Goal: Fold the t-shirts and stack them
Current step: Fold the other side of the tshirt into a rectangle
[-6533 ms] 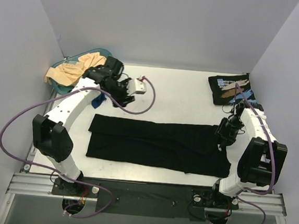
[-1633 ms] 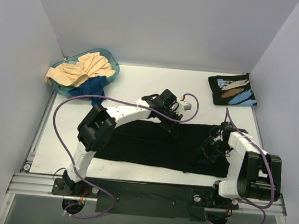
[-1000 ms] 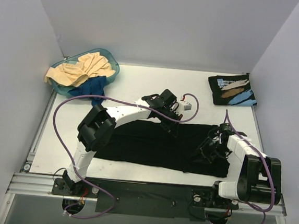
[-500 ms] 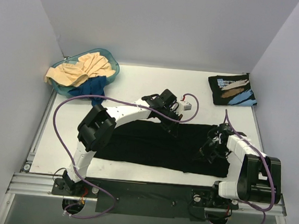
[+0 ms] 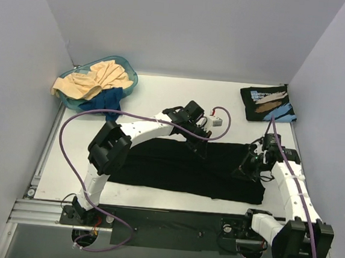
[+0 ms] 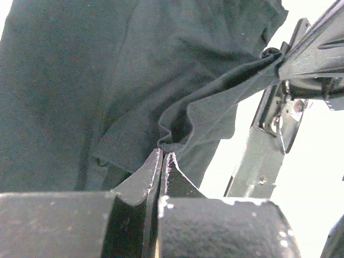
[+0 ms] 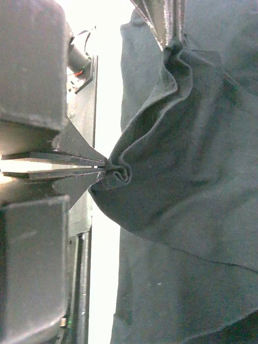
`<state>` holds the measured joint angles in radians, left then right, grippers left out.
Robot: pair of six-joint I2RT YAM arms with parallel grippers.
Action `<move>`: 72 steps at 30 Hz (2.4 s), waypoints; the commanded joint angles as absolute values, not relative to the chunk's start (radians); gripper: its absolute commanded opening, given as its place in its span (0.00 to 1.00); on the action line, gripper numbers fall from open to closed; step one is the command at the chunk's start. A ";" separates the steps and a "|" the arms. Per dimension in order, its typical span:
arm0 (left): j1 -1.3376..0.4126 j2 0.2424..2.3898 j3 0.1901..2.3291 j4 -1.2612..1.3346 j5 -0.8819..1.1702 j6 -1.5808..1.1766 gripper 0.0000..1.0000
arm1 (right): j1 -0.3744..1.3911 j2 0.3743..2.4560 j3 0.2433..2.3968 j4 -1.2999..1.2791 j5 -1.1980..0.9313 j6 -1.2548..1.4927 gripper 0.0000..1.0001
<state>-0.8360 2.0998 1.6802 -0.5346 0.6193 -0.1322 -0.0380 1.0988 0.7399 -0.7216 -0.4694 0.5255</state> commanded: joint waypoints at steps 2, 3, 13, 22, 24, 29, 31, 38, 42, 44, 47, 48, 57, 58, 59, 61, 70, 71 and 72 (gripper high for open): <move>-0.834 1.993 1.697 -0.546 0.719 -0.109 0.00 | -0.022 0.953 0.807 -0.979 -0.452 0.520 0.00; -0.833 1.987 1.687 -0.548 0.729 -0.106 0.00 | -0.018 0.934 0.801 -0.988 -0.466 0.531 0.00; -0.834 1.942 1.657 -0.552 0.788 -0.107 0.00 | 0.092 0.838 0.841 -1.074 -0.535 0.635 0.00; -0.841 1.954 1.617 -0.468 0.761 -0.153 0.00 | 0.095 0.923 0.851 -1.026 -0.476 0.569 0.00; -0.839 1.977 1.628 -0.427 0.721 -0.178 0.00 | 0.058 1.013 0.865 -0.962 -0.466 0.506 0.00; -0.839 2.045 1.635 -0.327 0.569 -0.186 0.00 | -0.064 1.202 0.914 -0.803 -0.388 0.364 0.00; -0.836 2.074 1.637 -0.302 0.528 -0.192 0.00 | -0.103 1.267 0.925 -0.740 -0.376 0.342 0.00; -0.833 2.174 1.726 -0.265 0.451 -0.219 0.00 | -0.129 1.442 0.994 -0.617 -0.322 0.296 0.00; -0.821 2.217 1.782 -0.291 0.391 -0.225 0.00 | -0.143 1.482 1.017 -0.575 -0.295 0.282 0.00; -0.815 2.230 1.792 -0.296 0.361 -0.232 0.00 | -0.146 1.528 1.034 -0.577 -0.296 0.278 0.00; -0.802 2.238 1.801 -0.298 0.330 -0.227 0.00 | -0.146 1.587 1.058 -0.575 -0.295 0.273 0.00; -0.799 2.240 1.801 -0.298 0.327 -0.224 0.00 | -0.146 1.598 1.061 -0.575 -0.295 0.270 0.00; -0.802 2.283 1.784 -0.308 0.390 -0.212 0.00 | -0.146 1.643 1.097 -0.591 -0.287 0.268 0.00; -0.807 2.287 1.784 -0.310 0.388 -0.209 0.00 | -0.146 1.640 1.095 -0.591 -0.288 0.270 0.00; -0.807 2.290 1.786 -0.311 0.385 -0.203 0.00 | -0.144 1.634 1.095 -0.592 -0.290 0.271 0.00; -0.810 2.293 1.789 -0.313 0.373 -0.196 0.00 | -0.144 1.625 1.097 -0.603 -0.296 0.284 0.00; -0.802 2.286 1.927 -0.443 0.333 -0.088 0.63 | -0.144 1.574 1.160 -0.710 -0.112 0.324 0.41; -0.799 2.278 1.951 -0.465 0.336 -0.083 0.63 | -0.138 1.554 1.164 -0.713 -0.101 0.324 0.40; -0.795 2.270 1.968 -0.477 0.340 -0.072 0.63 | -0.134 1.516 1.170 -0.719 -0.094 0.324 0.40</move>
<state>-0.8116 2.3047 1.8641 -0.4122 0.3500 -0.1375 -0.1379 1.6367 1.1126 -0.6292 -0.1970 0.3130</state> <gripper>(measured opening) 0.627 0.404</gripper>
